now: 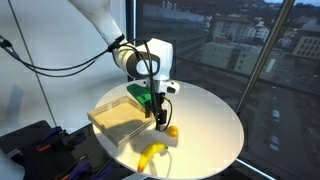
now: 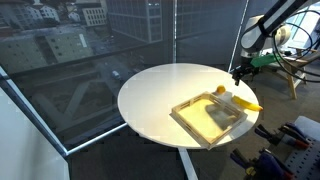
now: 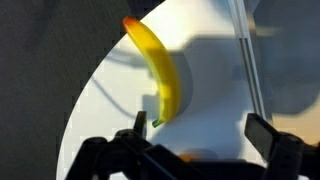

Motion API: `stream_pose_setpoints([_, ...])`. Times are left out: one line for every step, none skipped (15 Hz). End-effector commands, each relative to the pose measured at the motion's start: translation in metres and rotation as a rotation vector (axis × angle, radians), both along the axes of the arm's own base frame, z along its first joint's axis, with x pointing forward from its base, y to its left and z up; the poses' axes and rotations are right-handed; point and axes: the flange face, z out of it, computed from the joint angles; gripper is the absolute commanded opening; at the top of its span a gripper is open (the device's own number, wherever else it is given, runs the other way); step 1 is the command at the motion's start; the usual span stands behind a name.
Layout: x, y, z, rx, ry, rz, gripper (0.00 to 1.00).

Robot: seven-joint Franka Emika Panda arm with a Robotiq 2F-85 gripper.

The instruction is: Put the banana in the box

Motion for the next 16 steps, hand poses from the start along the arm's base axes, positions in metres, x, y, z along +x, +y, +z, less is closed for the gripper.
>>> stream_pose_setpoints([0.007,-0.008,-0.010,-0.007,-0.020,-0.015,1.00])
stream_pose_setpoints([0.007,-0.008,-0.013,-0.008,-0.022,-0.014,1.00])
stream_pose_setpoints([0.007,-0.009,-0.016,-0.011,-0.024,-0.014,1.00])
stream_pose_setpoints([0.006,-0.010,-0.020,-0.013,-0.023,-0.015,1.00])
stream_pose_setpoints([0.005,-0.011,-0.024,-0.015,-0.022,-0.016,1.00])
stream_pose_setpoints([0.004,-0.012,-0.027,-0.015,-0.023,-0.017,1.00])
stream_pose_setpoints([0.002,-0.014,-0.030,-0.013,-0.023,-0.016,1.00])
stream_pose_setpoints([0.001,-0.016,-0.033,-0.010,-0.026,-0.013,1.00])
stream_pose_setpoints([0.000,-0.018,-0.035,-0.008,-0.028,-0.012,1.00])
stream_pose_setpoints([-0.002,-0.019,-0.038,-0.003,-0.029,-0.004,1.00])
stream_pose_setpoints([-0.003,-0.021,-0.040,-0.002,-0.031,0.000,1.00])
stream_pose_setpoints([-0.004,-0.023,-0.042,0.003,-0.031,0.012,1.00])
stream_pose_setpoints([-0.005,-0.024,-0.044,0.009,-0.031,0.024,1.00])
stream_pose_setpoints([-0.007,-0.025,-0.045,0.014,-0.032,0.045,1.00])
stream_pose_setpoints([-0.008,-0.026,-0.047,0.018,-0.032,0.066,1.00])
stream_pose_setpoints([-0.009,-0.027,-0.047,0.023,-0.033,0.084,1.00])
